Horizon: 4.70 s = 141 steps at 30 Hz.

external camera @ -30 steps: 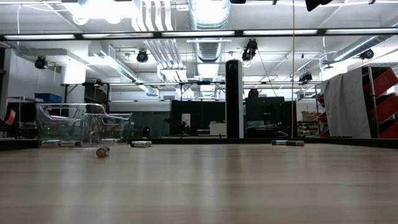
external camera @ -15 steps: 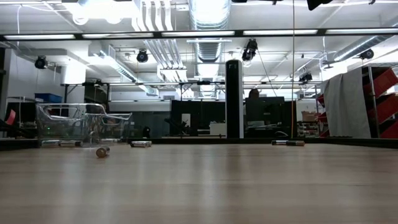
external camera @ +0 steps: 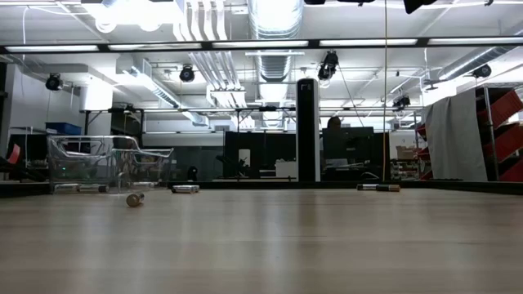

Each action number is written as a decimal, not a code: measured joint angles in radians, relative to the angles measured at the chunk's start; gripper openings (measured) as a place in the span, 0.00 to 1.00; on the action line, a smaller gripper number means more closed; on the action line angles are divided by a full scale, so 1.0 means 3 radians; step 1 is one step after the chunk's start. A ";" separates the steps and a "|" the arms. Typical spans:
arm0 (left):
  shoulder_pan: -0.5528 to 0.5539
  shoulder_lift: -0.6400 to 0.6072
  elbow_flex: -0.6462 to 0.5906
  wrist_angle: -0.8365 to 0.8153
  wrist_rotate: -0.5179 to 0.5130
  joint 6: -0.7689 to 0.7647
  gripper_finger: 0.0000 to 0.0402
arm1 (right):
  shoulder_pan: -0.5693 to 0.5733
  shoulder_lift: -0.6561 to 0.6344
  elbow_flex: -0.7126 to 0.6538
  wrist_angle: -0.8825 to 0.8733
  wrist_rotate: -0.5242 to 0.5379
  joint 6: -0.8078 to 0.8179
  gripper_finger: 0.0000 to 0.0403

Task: Sort batteries
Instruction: Put the copper and black battery into the blue bin, then put the silver and black battery into the transparent bin

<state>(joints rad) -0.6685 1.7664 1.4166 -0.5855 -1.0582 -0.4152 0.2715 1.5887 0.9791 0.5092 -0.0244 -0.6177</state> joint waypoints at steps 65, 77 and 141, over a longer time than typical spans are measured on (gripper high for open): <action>0.0028 -0.0074 -0.0067 -0.2390 0.0220 -0.1601 0.44 | 0.1001 -0.0868 -0.0153 -0.5515 -0.1487 0.4945 0.29; 0.0028 -0.0074 -0.0067 -0.2377 0.0406 -0.1633 0.44 | 0.0835 -0.0866 0.0210 -0.5075 -0.0966 0.4381 0.30; 0.3498 -0.0636 -0.1904 0.0429 0.2810 0.2981 0.44 | -0.0530 -0.1584 -0.0258 -0.2914 0.0386 0.1457 0.08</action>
<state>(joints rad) 0.3809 1.5756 0.8455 -0.4568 -0.2151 0.4790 0.1123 1.1135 0.9017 -0.3651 0.0914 -0.1807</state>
